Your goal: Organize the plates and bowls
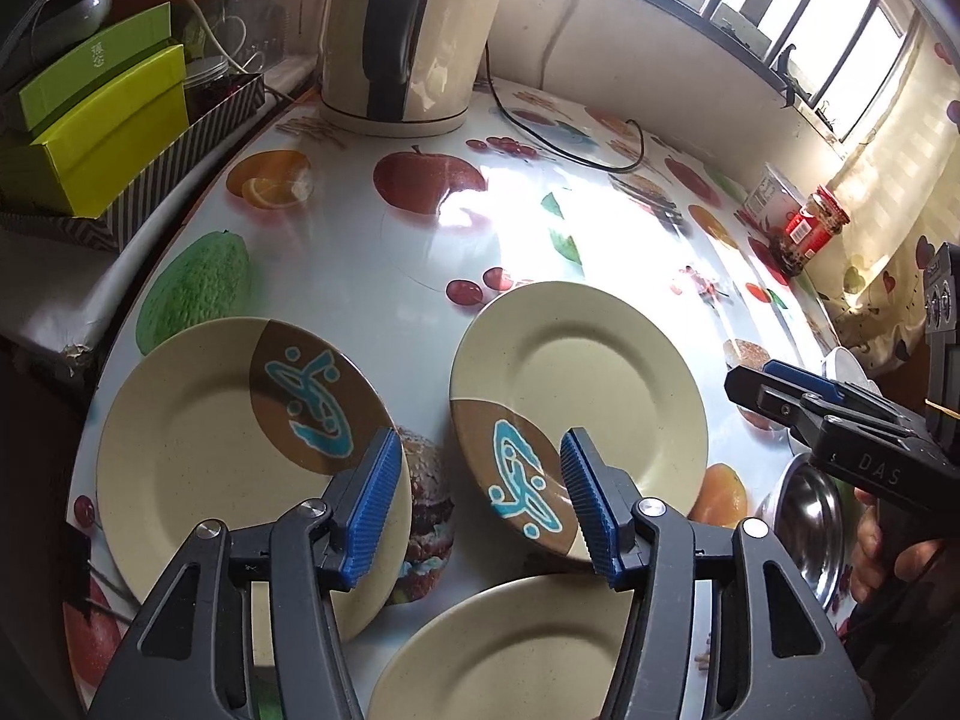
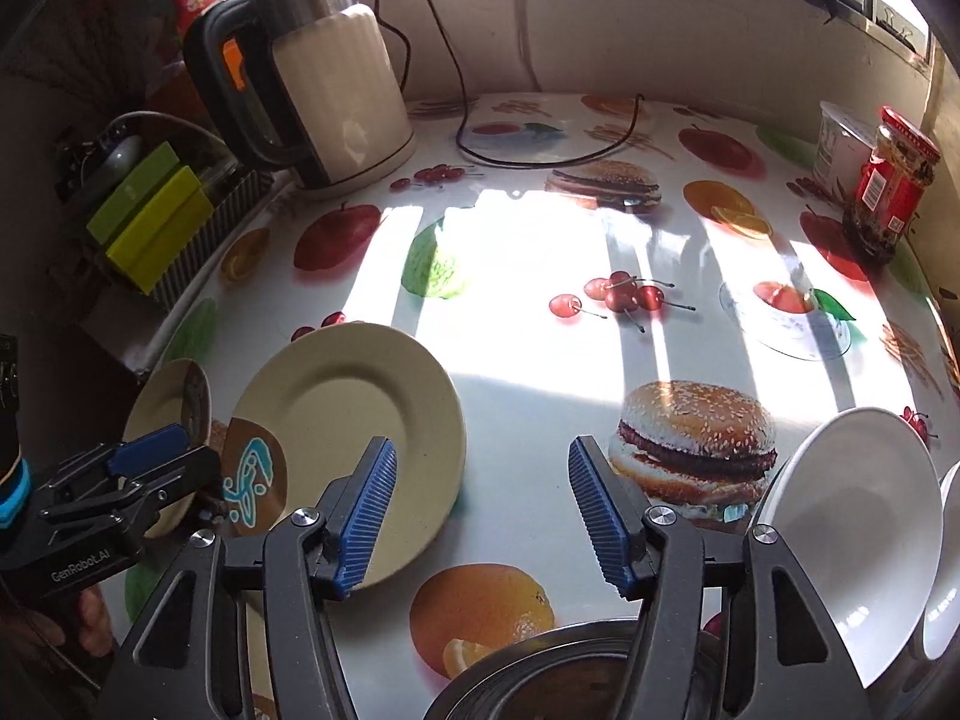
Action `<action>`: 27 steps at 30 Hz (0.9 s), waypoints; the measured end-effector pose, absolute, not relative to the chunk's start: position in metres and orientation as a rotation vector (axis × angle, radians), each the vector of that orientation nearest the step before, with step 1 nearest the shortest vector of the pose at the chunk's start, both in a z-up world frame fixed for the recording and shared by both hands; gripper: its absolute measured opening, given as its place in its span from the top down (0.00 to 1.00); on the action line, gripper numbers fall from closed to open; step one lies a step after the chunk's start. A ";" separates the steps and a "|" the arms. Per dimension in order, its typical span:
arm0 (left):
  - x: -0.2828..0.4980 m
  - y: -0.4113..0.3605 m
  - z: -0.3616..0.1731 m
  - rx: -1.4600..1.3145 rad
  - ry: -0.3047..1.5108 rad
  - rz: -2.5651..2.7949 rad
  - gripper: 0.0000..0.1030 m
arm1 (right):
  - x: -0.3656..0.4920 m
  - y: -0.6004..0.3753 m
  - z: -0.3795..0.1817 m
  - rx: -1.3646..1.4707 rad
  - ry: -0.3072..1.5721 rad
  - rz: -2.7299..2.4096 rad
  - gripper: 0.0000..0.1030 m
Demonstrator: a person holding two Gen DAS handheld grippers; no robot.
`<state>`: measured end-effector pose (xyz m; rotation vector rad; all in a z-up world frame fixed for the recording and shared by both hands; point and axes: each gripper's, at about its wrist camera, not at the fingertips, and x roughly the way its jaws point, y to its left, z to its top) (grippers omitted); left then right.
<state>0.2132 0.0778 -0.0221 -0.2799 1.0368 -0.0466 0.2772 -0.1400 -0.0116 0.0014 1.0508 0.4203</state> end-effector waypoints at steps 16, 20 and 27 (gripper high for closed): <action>0.228 0.088 -0.029 -0.326 1.047 -0.045 0.45 | 0.301 -0.132 -0.041 0.098 1.176 0.458 0.59; 0.230 0.085 -0.029 -0.312 1.047 -0.041 0.45 | 0.304 -0.132 -0.044 0.129 1.191 0.464 0.73; 0.231 0.079 -0.027 -0.298 1.045 -0.053 0.45 | 0.305 -0.130 -0.045 0.155 1.195 0.490 0.86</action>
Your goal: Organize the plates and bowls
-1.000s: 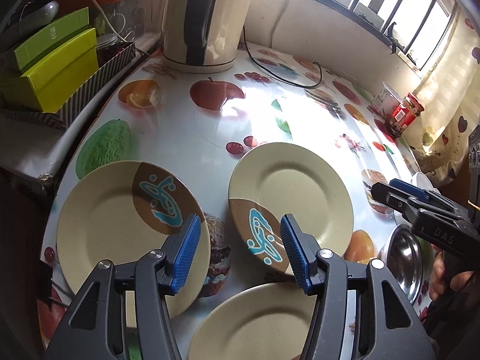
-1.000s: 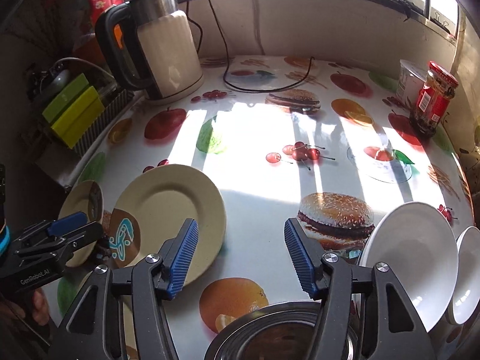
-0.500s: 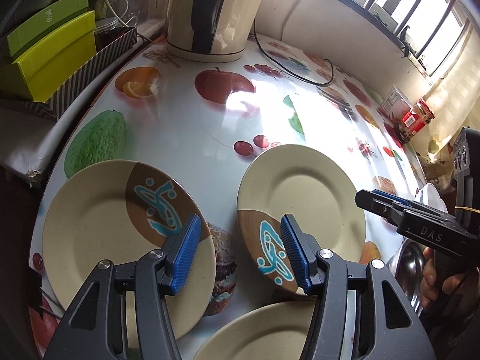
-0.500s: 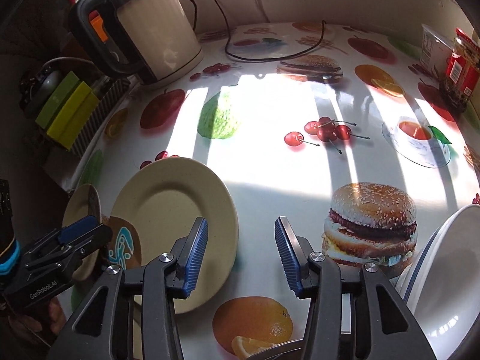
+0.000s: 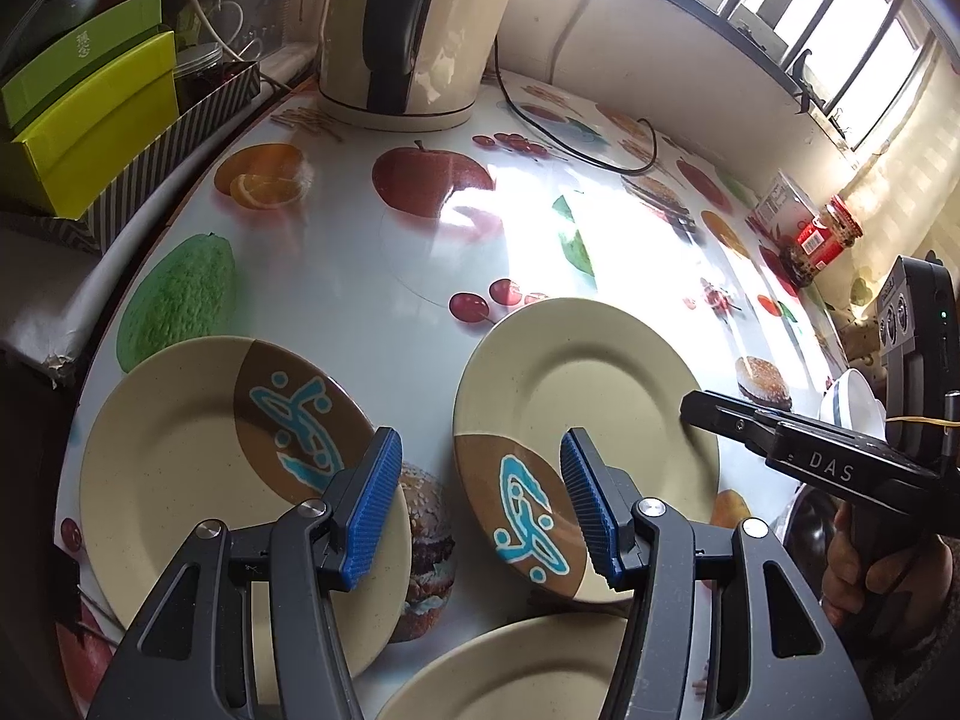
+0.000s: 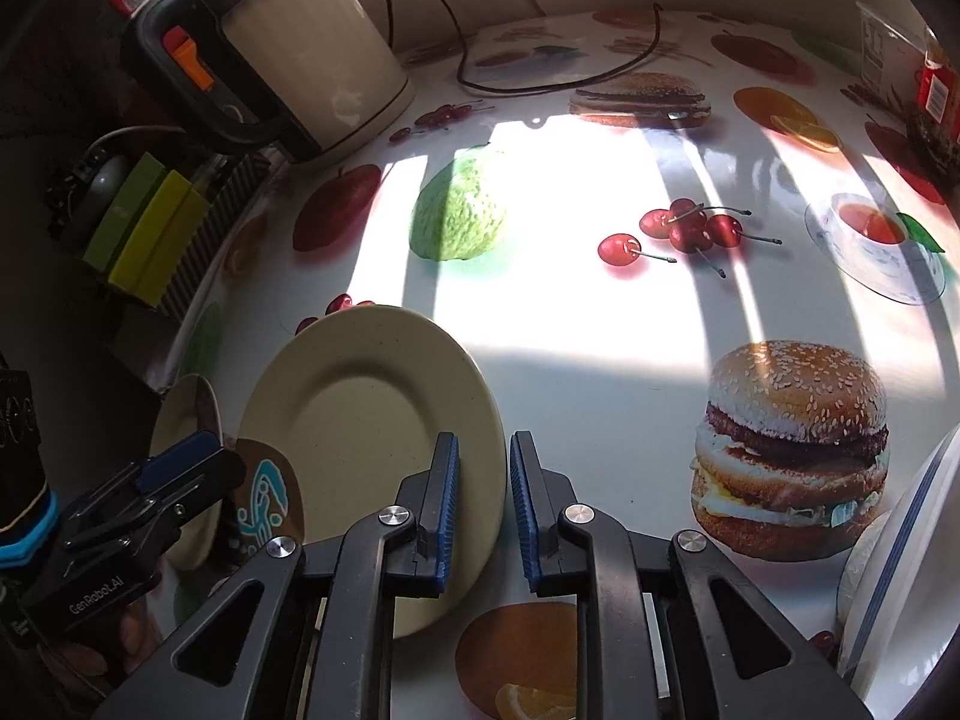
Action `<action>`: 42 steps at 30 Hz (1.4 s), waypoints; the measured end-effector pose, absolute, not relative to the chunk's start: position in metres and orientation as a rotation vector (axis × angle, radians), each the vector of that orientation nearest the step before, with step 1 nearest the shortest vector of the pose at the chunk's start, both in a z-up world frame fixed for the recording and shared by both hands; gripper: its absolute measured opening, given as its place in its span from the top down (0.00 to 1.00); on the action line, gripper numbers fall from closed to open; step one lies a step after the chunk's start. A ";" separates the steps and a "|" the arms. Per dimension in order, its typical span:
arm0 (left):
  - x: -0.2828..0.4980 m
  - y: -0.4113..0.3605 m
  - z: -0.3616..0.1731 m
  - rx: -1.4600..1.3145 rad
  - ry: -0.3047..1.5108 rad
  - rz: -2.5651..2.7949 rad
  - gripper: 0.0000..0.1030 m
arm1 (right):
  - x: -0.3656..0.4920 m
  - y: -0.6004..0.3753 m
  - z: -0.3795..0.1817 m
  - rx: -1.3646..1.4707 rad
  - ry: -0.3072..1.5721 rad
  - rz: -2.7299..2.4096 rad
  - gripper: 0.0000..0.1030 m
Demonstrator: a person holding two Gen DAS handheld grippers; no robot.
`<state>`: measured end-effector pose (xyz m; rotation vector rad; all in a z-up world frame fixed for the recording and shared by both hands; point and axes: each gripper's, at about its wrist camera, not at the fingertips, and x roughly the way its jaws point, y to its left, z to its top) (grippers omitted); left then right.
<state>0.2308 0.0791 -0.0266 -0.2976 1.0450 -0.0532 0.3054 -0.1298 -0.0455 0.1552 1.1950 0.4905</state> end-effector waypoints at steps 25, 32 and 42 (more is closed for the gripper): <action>0.237 0.074 -0.042 -0.314 1.096 -0.067 0.67 | 0.311 -0.146 -0.049 0.267 1.218 0.527 0.89; 0.237 0.076 -0.042 -0.315 1.100 -0.054 0.74 | 0.311 -0.144 -0.048 0.251 1.211 0.519 0.89; 0.233 0.078 -0.033 -0.308 1.086 -0.036 0.74 | 0.308 -0.145 -0.041 0.288 1.192 0.531 0.90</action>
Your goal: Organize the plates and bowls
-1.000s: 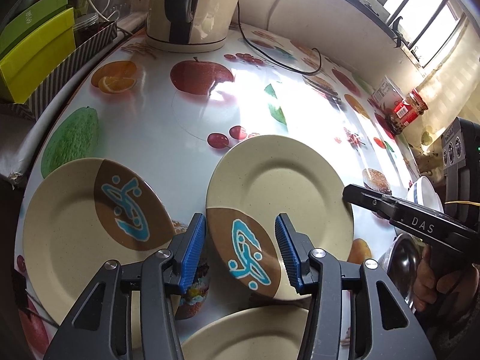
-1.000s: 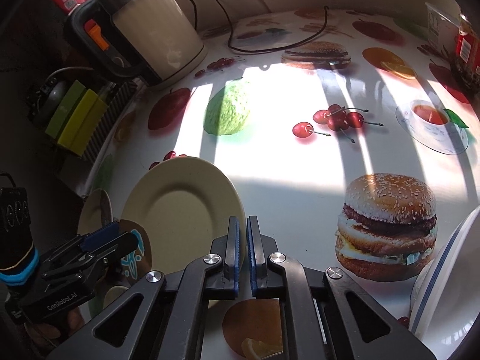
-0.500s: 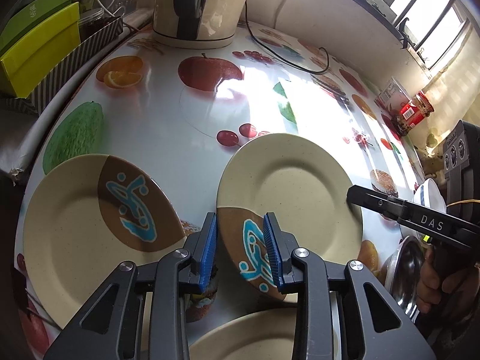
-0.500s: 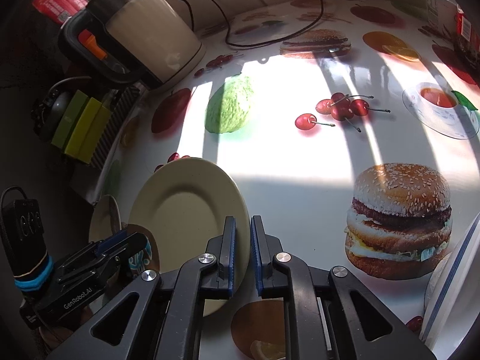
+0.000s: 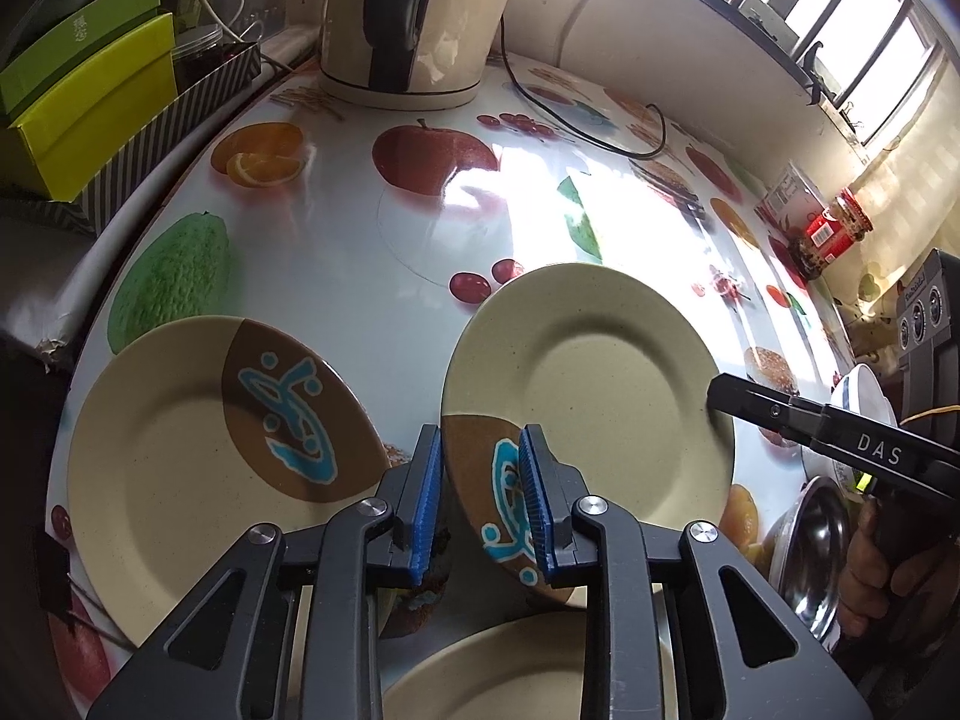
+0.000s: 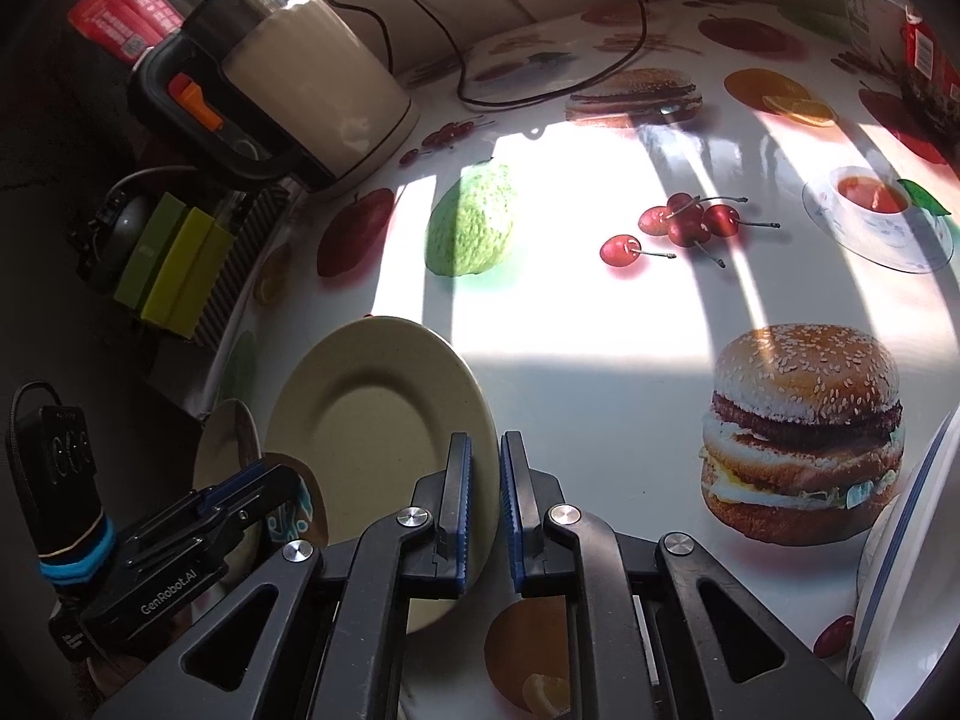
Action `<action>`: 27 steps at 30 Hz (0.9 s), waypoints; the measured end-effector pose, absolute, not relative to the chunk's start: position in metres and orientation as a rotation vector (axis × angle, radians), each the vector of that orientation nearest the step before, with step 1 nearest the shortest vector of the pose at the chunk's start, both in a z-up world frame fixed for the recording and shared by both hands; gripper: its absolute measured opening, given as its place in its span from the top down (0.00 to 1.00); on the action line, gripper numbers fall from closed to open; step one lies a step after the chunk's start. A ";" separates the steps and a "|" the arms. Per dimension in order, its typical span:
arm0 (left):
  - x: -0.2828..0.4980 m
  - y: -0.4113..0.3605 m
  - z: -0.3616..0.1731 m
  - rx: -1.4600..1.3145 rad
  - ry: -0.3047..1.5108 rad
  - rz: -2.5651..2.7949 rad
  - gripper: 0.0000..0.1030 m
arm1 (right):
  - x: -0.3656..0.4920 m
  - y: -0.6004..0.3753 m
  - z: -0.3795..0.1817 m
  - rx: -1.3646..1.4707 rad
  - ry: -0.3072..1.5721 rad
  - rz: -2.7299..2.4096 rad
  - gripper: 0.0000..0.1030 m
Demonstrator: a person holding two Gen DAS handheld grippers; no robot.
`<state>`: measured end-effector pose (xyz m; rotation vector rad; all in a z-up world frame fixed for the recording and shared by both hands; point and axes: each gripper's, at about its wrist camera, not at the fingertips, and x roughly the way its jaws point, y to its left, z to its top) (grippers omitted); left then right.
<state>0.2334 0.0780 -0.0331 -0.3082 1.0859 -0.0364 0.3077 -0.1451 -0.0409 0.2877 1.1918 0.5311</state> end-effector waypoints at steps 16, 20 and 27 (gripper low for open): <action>0.210 0.080 -0.005 -0.298 1.031 -0.035 0.74 | 0.285 -0.144 -0.010 0.288 1.146 0.551 0.90; 0.197 0.081 0.000 -0.289 1.019 -0.029 0.74 | 0.275 -0.143 -0.004 0.295 1.138 0.564 0.90; 0.173 0.084 0.005 -0.283 1.004 -0.019 0.74 | 0.252 -0.139 0.006 0.280 1.129 0.583 0.90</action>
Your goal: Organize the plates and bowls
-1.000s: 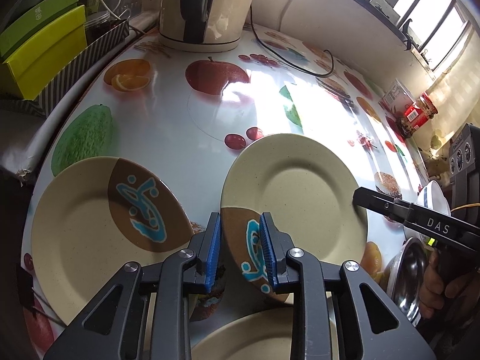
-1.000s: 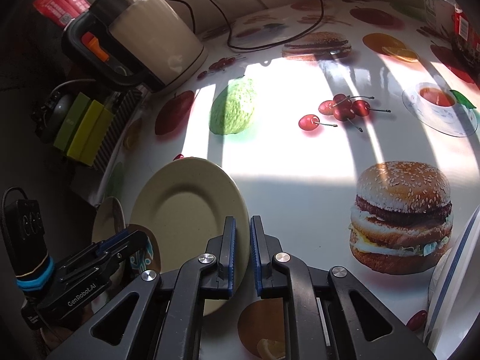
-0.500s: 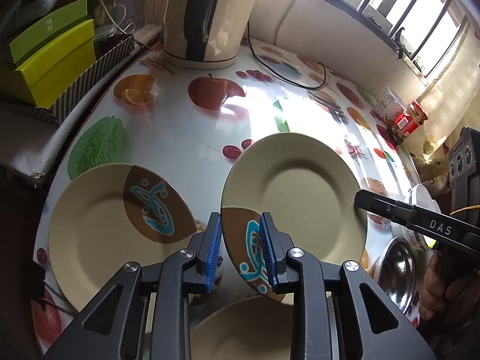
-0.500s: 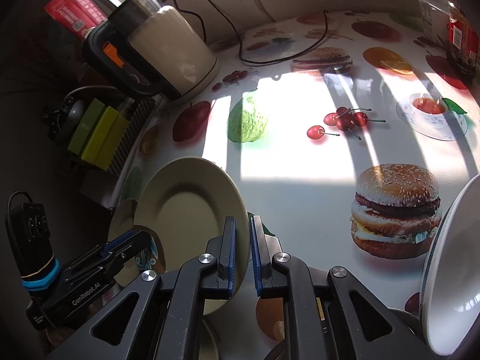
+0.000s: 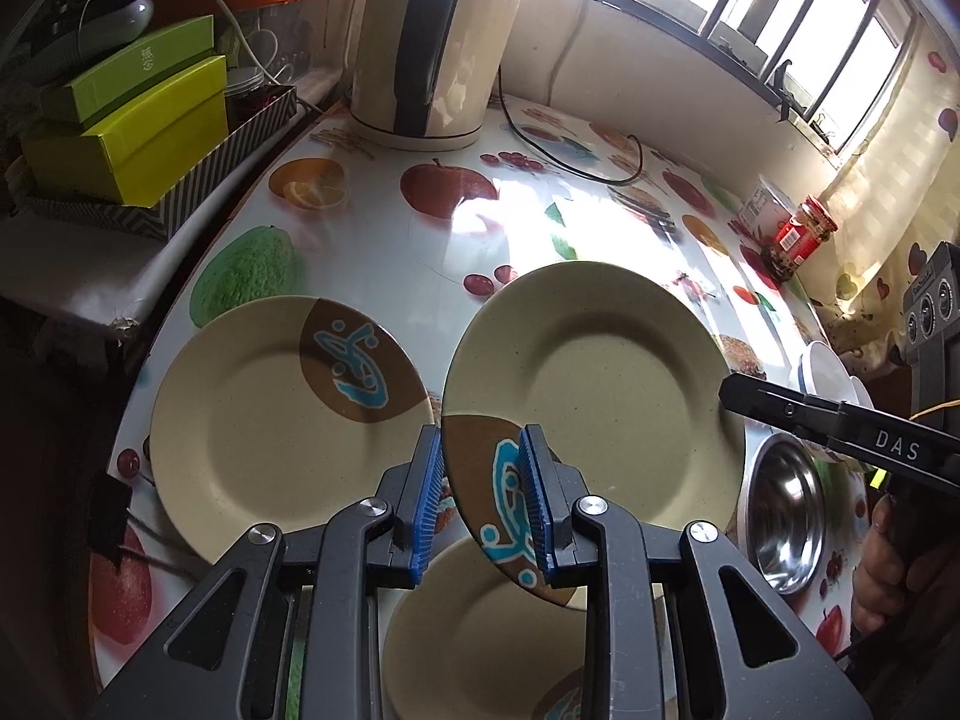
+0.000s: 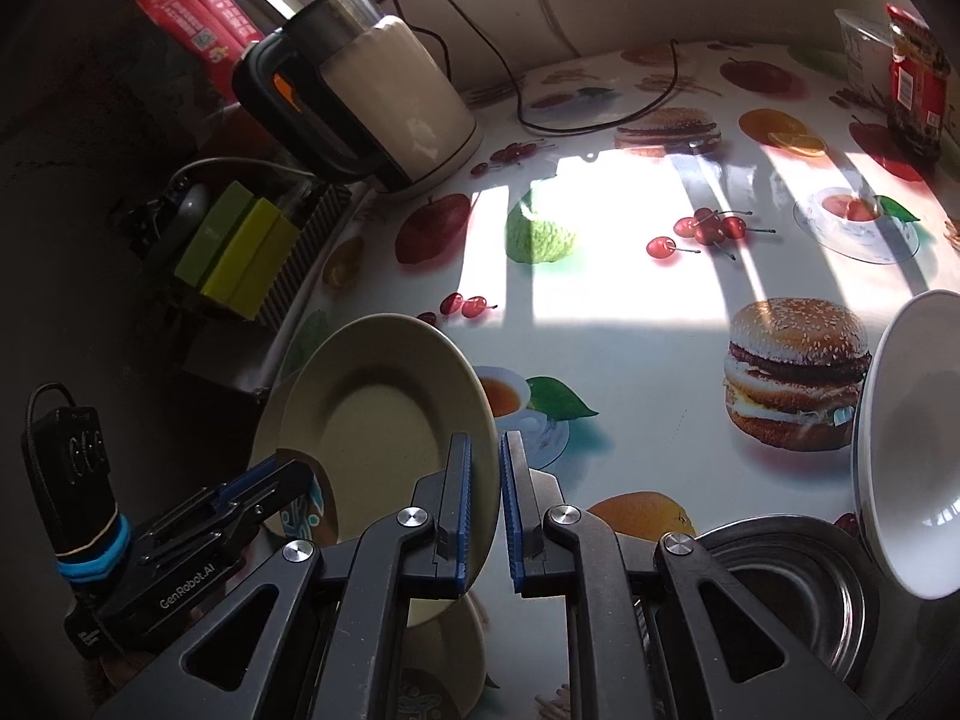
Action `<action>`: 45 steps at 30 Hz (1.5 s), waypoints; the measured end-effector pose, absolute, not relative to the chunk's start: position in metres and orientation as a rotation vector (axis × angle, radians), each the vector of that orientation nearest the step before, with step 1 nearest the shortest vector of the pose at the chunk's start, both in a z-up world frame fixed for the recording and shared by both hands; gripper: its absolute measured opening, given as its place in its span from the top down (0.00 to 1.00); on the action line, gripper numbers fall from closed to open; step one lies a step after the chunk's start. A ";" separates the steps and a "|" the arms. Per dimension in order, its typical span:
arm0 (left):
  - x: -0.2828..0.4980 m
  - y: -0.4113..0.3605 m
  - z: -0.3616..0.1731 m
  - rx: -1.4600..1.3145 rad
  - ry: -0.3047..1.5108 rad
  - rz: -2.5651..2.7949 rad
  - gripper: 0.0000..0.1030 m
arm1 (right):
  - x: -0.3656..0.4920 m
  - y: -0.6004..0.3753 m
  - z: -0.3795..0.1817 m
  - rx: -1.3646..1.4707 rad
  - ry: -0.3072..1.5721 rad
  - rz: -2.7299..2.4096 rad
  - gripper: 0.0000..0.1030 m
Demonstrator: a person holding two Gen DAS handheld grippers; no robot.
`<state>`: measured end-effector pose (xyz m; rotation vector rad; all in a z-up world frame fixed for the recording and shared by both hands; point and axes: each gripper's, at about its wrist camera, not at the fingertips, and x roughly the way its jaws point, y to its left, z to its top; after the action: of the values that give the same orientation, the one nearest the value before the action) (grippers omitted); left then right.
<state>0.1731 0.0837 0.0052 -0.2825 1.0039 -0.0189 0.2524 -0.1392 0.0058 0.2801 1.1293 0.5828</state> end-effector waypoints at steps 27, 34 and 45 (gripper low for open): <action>0.098 0.087 -0.010 -0.299 1.023 0.010 0.74 | 0.182 -0.136 -0.008 0.272 1.168 0.601 0.90; 0.090 0.087 -0.019 -0.306 1.043 0.018 0.74 | 0.172 -0.133 -0.014 0.244 1.177 0.596 0.90; 0.082 0.084 -0.029 -0.296 1.071 0.026 0.74 | 0.163 -0.133 -0.027 0.245 1.209 0.588 0.90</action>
<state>0.0824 0.0838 -0.0287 -0.2963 1.0705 0.0255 0.1630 -0.1330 -0.0275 0.2451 1.2086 0.5882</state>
